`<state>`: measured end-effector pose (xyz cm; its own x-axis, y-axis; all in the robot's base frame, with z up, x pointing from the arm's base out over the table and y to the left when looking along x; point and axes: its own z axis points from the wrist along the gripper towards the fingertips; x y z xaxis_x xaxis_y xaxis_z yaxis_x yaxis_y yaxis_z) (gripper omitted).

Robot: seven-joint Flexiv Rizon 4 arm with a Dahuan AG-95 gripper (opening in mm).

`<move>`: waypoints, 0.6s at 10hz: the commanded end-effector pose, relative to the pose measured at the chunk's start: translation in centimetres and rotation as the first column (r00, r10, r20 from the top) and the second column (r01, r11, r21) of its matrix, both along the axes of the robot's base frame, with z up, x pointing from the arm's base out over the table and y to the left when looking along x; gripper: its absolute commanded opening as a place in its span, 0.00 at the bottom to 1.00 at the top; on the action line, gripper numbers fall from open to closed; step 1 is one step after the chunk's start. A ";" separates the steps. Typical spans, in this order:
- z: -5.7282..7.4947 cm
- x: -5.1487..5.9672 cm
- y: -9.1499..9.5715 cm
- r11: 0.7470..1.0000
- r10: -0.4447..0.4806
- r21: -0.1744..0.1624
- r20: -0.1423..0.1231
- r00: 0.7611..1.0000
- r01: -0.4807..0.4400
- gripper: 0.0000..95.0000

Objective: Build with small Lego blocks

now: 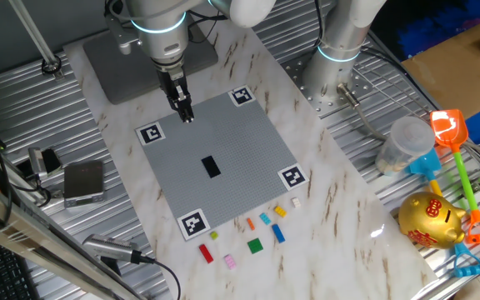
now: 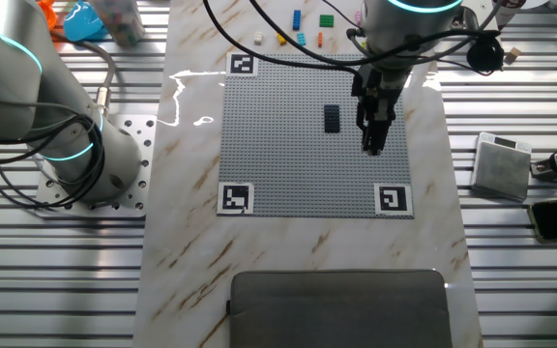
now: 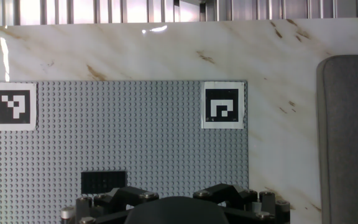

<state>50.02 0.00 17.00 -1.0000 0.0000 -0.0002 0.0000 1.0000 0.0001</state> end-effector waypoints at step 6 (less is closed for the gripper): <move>0.0 0.0 0.0 1.000 0.024 0.012 0.027 0.999 -0.024 0.00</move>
<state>49.88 -0.01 17.09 -0.9993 -0.0235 -0.0293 -0.0238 0.9997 0.0113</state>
